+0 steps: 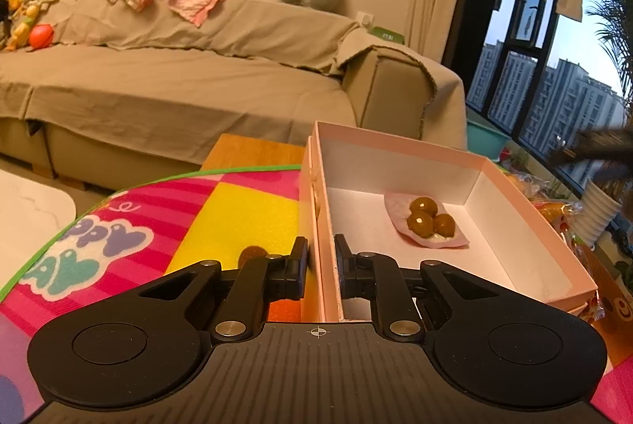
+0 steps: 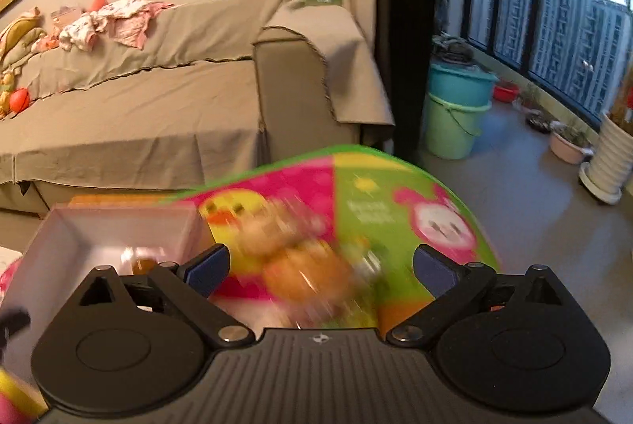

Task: Organize objects
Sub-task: 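Grasp the wrapped yellow bun with the right gripper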

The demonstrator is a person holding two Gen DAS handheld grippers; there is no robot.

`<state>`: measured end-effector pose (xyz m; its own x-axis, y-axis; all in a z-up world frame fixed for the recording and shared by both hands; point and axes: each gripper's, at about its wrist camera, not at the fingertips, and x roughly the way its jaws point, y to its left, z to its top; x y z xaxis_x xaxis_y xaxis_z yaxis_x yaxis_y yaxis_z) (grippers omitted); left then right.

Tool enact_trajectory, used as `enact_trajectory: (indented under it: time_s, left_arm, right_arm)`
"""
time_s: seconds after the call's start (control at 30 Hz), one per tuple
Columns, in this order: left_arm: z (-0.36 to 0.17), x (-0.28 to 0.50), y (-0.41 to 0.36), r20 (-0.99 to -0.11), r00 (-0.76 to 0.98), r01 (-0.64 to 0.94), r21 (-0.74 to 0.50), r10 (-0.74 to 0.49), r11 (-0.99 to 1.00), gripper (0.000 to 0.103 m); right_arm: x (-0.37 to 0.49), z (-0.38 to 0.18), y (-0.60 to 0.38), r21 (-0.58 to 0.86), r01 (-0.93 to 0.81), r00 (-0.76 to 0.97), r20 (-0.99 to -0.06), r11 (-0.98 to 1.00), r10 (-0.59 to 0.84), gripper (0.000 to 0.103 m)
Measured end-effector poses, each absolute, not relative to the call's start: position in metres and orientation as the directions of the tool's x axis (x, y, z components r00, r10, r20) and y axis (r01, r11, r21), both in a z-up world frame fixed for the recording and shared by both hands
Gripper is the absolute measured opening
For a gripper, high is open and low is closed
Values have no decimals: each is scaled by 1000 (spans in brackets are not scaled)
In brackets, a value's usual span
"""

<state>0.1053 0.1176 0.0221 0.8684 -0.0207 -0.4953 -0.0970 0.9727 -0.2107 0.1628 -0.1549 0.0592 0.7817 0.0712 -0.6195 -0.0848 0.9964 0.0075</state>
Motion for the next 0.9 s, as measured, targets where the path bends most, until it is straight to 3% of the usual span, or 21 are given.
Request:
enact_trajectory:
  time_s: [0.13,0.3,0.33,0.4,0.47,0.6,0.9]
  left_arm:
    - [22,105,117,-495,869,-97,-211,-21,973,16]
    - [21,105,118,-495,869,-96,-212,-22,973,16]
    - [21,106,118,-495,868,-96,-212,-22,973,16]
    - [21,105,118,-495,869,-96,-213,-22,972,16]
    - [21,105,118,-495,869,-96,-212,-22,972,16]
    - [21,106,117,-495,869,-96,-211,-21,973,16]
    - [21,106,117,-494,869,-96,-211,-22,973,16]
  right_arm:
    - [210,57,-119,-36,-116,762,-644,993,66,100]
    - [251,36,-114,82,-43,677,-731,996,90,90]
    - [254,31,-116,98,-35,663,-742,995,96,87]
    - [254,23,-119,113,-40,635,-764,993,113,65]
    - [248,19,-121,114,-61,621,-773,992,127,63]
    - [227,31,-127,95,-104,641,-754,990,140,47]
    - [144,74,-164,134,-121,716,-675,984,179,43]
